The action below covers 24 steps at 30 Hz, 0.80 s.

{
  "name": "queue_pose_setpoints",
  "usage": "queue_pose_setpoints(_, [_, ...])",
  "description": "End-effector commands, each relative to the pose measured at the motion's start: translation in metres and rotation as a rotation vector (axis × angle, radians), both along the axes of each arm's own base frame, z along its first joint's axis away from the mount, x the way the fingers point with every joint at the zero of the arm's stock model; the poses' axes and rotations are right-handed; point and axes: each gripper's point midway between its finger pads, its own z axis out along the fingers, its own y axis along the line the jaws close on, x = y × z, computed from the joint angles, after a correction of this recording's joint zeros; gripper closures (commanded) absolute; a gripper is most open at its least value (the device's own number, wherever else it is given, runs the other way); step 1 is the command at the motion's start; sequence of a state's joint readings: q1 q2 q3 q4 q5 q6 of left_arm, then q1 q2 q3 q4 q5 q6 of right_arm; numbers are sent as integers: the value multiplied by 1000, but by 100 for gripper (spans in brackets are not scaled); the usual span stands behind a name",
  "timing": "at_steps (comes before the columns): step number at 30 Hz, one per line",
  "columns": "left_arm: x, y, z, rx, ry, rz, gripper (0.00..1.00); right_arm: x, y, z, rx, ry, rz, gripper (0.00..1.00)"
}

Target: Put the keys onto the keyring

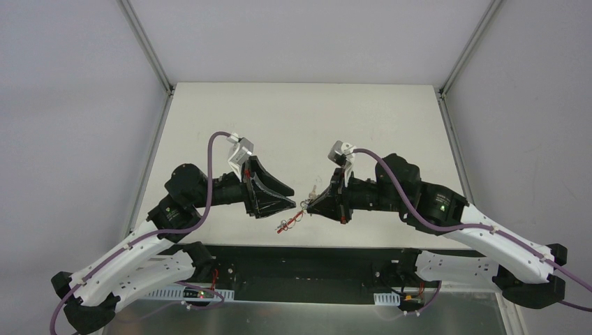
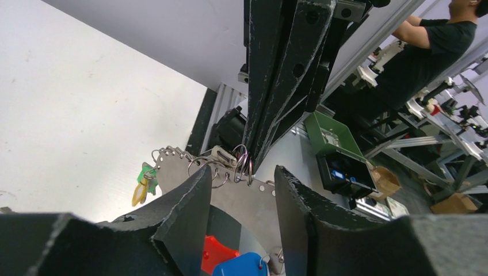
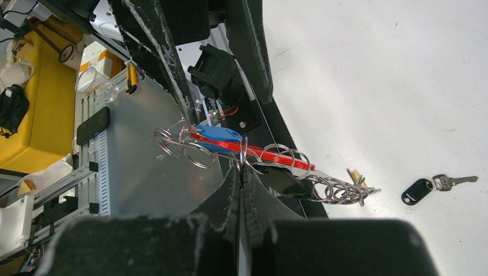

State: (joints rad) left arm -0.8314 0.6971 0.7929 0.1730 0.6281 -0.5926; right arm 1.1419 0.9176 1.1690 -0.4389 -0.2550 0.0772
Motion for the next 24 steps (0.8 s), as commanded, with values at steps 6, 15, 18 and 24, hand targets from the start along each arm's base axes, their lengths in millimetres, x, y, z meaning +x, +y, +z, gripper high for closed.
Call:
queue_pose_setpoints(6, [-19, -3, 24, -69, -16, -112, 65, 11, 0, 39, 101, -89, -45, 100])
queue_pose_setpoints(15, [-25, 0, 32, -71, -33, -134, 72, 14, -1, 34, 87, -96, -58, 100])
queue_pose_setpoints(18, [-23, -3, 29, -59, -25, -140, 73, 11, 0, 37, 104, -94, -44, 100])
queue_pose_setpoints(24, [-25, -6, 29, -54, -22, -164, 75, 15, 1, 39, 104, -93, -61, 100])
